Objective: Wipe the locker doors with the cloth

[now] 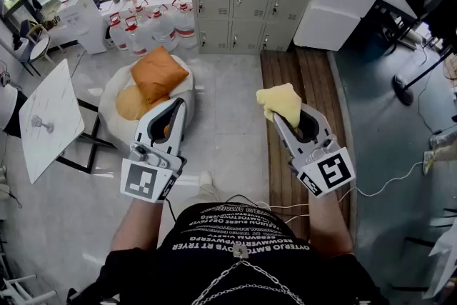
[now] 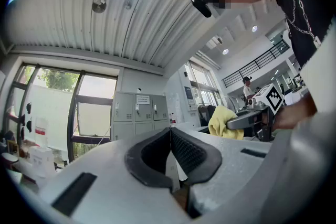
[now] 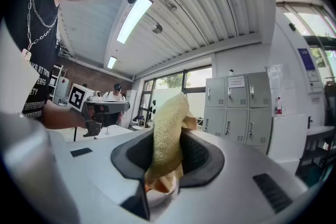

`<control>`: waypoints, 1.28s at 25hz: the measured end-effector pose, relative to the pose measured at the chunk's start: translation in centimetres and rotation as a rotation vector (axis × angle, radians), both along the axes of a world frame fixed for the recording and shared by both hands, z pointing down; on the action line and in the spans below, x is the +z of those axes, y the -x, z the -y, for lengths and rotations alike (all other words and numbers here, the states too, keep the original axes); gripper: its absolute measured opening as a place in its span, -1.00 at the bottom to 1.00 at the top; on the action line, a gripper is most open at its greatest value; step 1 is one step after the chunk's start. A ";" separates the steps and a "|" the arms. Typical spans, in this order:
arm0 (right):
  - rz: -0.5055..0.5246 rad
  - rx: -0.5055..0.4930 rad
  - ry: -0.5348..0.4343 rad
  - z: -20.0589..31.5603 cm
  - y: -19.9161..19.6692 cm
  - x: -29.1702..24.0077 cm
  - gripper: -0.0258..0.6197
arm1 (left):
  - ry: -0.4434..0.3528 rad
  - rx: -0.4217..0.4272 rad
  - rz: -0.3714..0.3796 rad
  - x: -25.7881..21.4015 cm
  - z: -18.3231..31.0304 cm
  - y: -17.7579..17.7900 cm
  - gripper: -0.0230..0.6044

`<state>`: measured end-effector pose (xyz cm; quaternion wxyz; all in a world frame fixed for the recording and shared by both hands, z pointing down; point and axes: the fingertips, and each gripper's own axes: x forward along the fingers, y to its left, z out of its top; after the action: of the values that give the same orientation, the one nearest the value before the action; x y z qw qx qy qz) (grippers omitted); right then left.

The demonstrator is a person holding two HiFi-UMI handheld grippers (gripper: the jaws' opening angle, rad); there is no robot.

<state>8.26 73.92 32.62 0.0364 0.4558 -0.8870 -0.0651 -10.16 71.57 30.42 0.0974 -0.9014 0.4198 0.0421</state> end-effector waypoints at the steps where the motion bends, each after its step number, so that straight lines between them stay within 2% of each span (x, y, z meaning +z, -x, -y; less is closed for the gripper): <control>1: -0.015 -0.004 -0.018 -0.2 0.1 -0.5 -0.58 | -0.009 0.000 -0.001 -0.3 -0.4 -0.3 -0.90; 5: -0.041 -0.027 -0.047 -2.0 0.1 -1.0 -0.58 | -0.032 -0.007 0.019 -0.9 -2.4 -1.3 -0.90; 8: -0.004 -0.041 -0.028 -3.6 -0.2 -0.5 -0.58 | -0.028 -0.020 0.055 -0.6 -3.9 -1.8 -0.90; 11: 0.037 -0.058 -0.025 -4.8 -0.1 -0.2 -0.58 | -0.007 -0.040 0.060 -0.1 -4.7 -1.5 -0.90; 16: 0.032 -0.049 -0.036 -5.1 0.5 0.3 -0.58 | 0.013 -0.082 0.084 0.9 -4.9 0.0 -0.90; 23: 0.048 -0.015 0.017 -2.5 1.0 2.4 -0.58 | 0.043 -0.054 0.062 2.3 -1.1 1.4 -0.90; 32: 0.038 0.045 0.049 4.8 3.2 3.1 -0.58 | 0.079 -0.029 0.053 3.4 7.1 4.3 -0.90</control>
<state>5.08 69.13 35.76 0.0322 0.4758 -0.8783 -0.0338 -14.41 64.43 33.84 0.0734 -0.8991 0.4315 0.0002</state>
